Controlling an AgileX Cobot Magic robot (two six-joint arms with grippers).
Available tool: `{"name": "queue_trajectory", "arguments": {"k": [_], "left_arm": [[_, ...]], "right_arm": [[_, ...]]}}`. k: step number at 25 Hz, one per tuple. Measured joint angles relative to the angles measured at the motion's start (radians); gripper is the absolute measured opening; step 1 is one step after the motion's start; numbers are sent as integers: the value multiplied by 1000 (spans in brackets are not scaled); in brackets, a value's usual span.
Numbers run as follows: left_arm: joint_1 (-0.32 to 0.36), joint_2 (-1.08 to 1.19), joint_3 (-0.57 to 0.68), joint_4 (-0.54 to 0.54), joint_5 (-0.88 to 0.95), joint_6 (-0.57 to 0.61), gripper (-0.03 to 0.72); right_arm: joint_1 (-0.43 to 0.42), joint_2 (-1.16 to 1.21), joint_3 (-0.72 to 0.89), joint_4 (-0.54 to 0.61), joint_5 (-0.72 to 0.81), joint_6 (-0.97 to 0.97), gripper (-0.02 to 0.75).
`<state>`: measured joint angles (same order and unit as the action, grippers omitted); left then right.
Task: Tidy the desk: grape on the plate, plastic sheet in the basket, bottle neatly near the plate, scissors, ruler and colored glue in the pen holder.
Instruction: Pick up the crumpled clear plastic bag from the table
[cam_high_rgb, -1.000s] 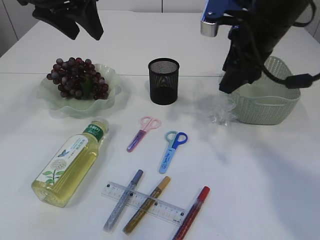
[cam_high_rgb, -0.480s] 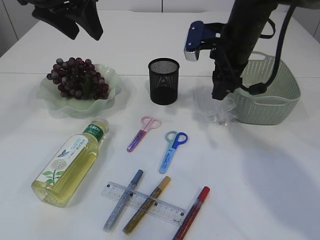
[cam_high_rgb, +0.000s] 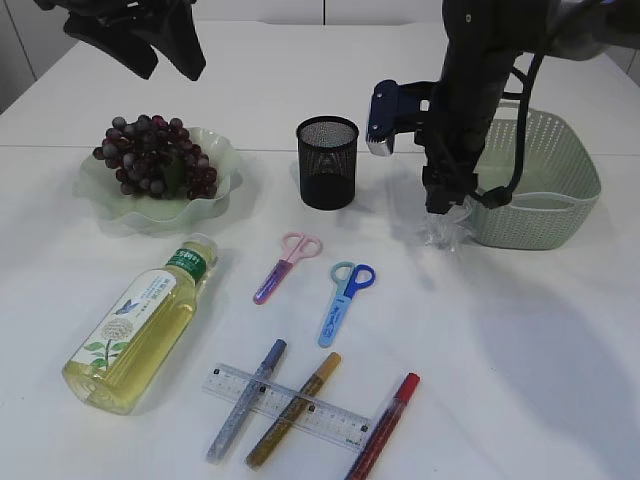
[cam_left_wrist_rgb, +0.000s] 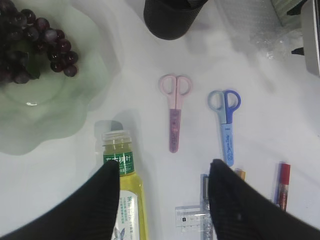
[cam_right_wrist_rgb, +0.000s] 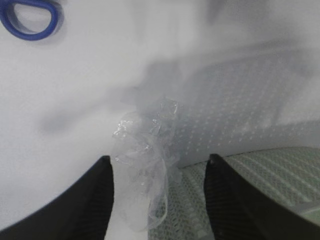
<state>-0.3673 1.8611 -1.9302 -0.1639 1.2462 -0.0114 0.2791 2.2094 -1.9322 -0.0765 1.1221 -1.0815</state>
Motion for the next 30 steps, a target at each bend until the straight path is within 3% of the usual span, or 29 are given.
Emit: {"name": "queue_trajectory", "arguments": {"k": [30], "left_arm": [[0,0,0,0,0,11,415]], "right_arm": [[0,88,-4,-56,-25,6,454]]}}
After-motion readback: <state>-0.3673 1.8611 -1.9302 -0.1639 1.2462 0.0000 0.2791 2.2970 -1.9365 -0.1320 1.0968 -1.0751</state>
